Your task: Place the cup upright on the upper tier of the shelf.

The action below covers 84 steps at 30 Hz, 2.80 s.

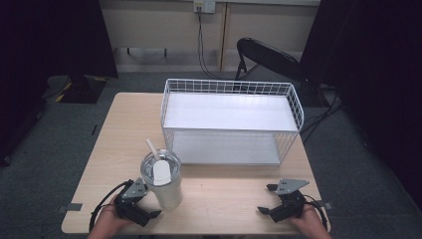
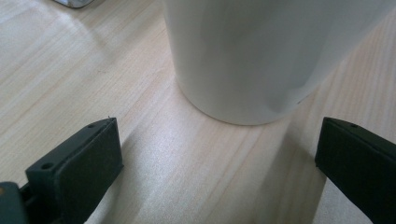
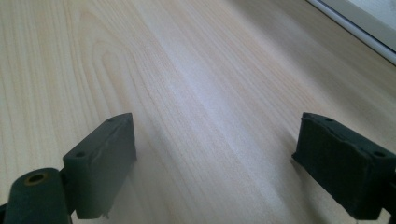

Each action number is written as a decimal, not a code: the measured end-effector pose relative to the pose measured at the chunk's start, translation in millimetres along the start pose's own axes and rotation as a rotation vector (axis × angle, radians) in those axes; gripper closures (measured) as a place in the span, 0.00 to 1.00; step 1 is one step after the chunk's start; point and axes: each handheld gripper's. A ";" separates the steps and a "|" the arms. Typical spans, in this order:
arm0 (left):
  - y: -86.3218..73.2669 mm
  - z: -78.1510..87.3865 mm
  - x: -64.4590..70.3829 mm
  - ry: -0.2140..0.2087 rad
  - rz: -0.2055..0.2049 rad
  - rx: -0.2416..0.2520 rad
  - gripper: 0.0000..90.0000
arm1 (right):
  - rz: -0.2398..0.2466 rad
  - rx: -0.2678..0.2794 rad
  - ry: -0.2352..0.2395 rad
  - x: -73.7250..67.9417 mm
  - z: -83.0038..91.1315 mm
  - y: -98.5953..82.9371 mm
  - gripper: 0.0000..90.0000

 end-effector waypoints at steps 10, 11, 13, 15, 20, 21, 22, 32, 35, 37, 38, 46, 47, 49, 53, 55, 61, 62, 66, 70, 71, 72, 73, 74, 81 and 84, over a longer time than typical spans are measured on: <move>3.2 3.4 -0.8 -0.048 0.015 0.035 0.14 | -0.003 0.001 -0.004 -0.3 0.2 -0.2 0.13; 3.8 3.7 -1.7 -0.065 0.035 0.042 0.18 | -0.004 0.001 -0.005 -0.4 0.2 -0.2 0.13; 4.1 4.0 -1.8 -0.073 0.038 0.041 0.17 | -0.006 0.001 -0.006 -0.6 0.3 -0.4 0.13; 5.1 5.1 -1.8 -0.089 0.039 0.058 0.17 | -0.007 0.000 -0.008 -0.7 0.5 -0.5 0.13; 8.0 8.6 -3.0 -0.086 0.055 0.095 0.18 | -0.007 0.000 -0.007 -0.7 0.5 -0.5 0.13; 8.7 10.8 -3.7 -0.087 0.067 0.119 0.18 | -0.007 0.000 -0.007 -0.7 0.5 -0.5 0.13; 8.7 10.8 -3.7 -0.087 0.067 0.119 0.18 | -0.007 0.000 -0.007 -0.7 0.5 -0.5 0.13; 15.6 22.4 -6.0 -0.084 0.103 0.236 0.18 | -0.007 0.000 -0.008 -0.7 0.5 -0.5 0.13; 18.0 23.9 -5.8 -0.079 0.108 0.259 0.18 | -0.007 0.000 -0.008 -0.7 0.5 -0.5 0.13; 20.2 24.2 -5.2 -0.080 0.106 0.273 0.18 | -0.007 0.000 -0.008 -0.7 0.5 -0.5 0.13; 21.5 24.4 -5.1 -0.074 0.100 0.273 0.17 | -0.007 0.000 -0.008 -0.7 0.5 -0.5 0.13; 28.5 27.6 -5.4 -0.048 0.094 0.332 0.16 | -0.008 0.001 -0.008 -0.8 0.5 -0.5 0.13; 29.0 27.6 -5.5 -0.047 0.092 0.339 0.15 | -0.007 0.001 -0.008 -0.7 0.5 -0.6 0.13; 30.4 27.0 -5.9 -0.047 0.096 0.349 0.14 | -0.007 0.001 -0.008 -0.7 0.5 -0.5 0.13; 33.4 25.2 -5.7 -0.042 0.100 0.354 0.12 | -0.008 0.001 -0.008 -0.8 0.5 -0.6 0.13; 35.0 24.8 -5.9 -0.041 0.091 0.347 0.11 | -0.008 0.001 -0.008 -0.8 0.5 -0.6 0.13; 40.4 22.3 -5.1 -0.020 0.068 0.338 0.10 | -0.008 0.001 -0.008 -0.8 0.5 -0.6 0.13; 41.5 21.7 -4.8 -0.014 0.063 0.337 0.10 | -0.008 0.001 -0.008 -0.8 0.5 -0.6 0.13; 43.5 21.2 -4.6 -0.006 0.052 0.339 0.10 | -0.008 0.001 -0.008 -0.8 0.5 -0.6 0.13; 45.0 20.8 -4.2 0.003 0.048 0.352 0.09 | -0.008 0.001 -0.008 -0.8 0.5 -0.6 0.13; 45.8 21.1 -4.7 0.002 0.048 0.361 0.09 | -0.008 0.001 -0.008 -0.8 0.5 -0.6 0.13; 46.3 20.9 -4.6 0.004 0.051 0.369 0.09 | -0.008 0.001 -0.008 -0.8 0.5 -0.6 0.13; 46.7 21.0 -4.6 0.010 0.049 0.373 0.08 | -0.008 0.001 -0.008 -0.8 0.5 -0.6 0.13; 46.7 21.0 -4.6 0.010 0.049 0.373 0.08 | -0.008 0.001 -0.008 -0.8 0.5 -0.6 0.13; 48.2 20.0 -4.4 0.018 0.046 0.397 0.08 | -0.008 0.001 -0.008 -0.8 0.5 -0.6 0.13; 48.1 19.0 -4.1 0.022 0.046 0.408 0.08 | -0.008 0.001 -0.008 -0.8 0.5 -0.6 0.13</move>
Point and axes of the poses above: each handheld gripper's, and its own axes: z roughly backward along the jaws, y roughly out of its top, x roughly to its right, and after that the axes turned 14 degrees about -z, right-handed
